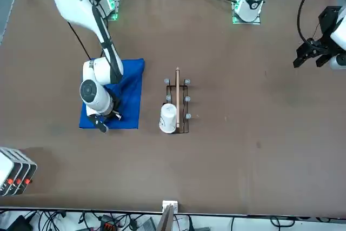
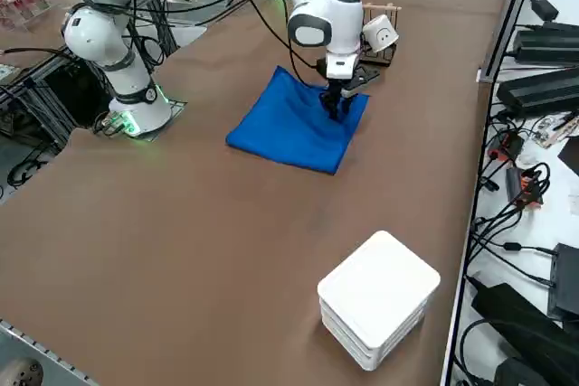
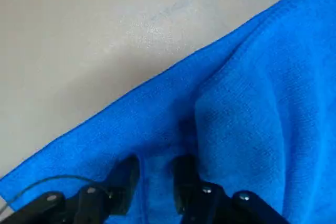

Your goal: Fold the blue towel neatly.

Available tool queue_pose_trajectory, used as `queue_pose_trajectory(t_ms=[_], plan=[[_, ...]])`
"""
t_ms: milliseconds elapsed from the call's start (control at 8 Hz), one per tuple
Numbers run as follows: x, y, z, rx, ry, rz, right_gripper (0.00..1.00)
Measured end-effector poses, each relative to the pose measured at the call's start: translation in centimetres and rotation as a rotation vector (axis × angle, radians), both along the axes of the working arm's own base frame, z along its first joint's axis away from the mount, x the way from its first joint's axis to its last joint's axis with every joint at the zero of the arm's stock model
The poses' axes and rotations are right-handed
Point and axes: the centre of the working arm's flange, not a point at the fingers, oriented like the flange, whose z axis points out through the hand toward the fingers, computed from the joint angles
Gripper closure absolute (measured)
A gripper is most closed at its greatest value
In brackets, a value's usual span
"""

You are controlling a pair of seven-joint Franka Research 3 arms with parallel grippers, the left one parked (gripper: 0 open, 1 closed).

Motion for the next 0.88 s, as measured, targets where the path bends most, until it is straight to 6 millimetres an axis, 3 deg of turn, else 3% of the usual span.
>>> queue_pose_trajectory(t_ms=[125,500,875], plan=[[0.02,0.01,0.05,0.000,-0.001,0.000,0.63],[0.06,0.03,0.24,0.001,-0.003,-0.007,0.87],[0.09,0.06,0.33,0.002,-0.004,-0.007,0.98]])
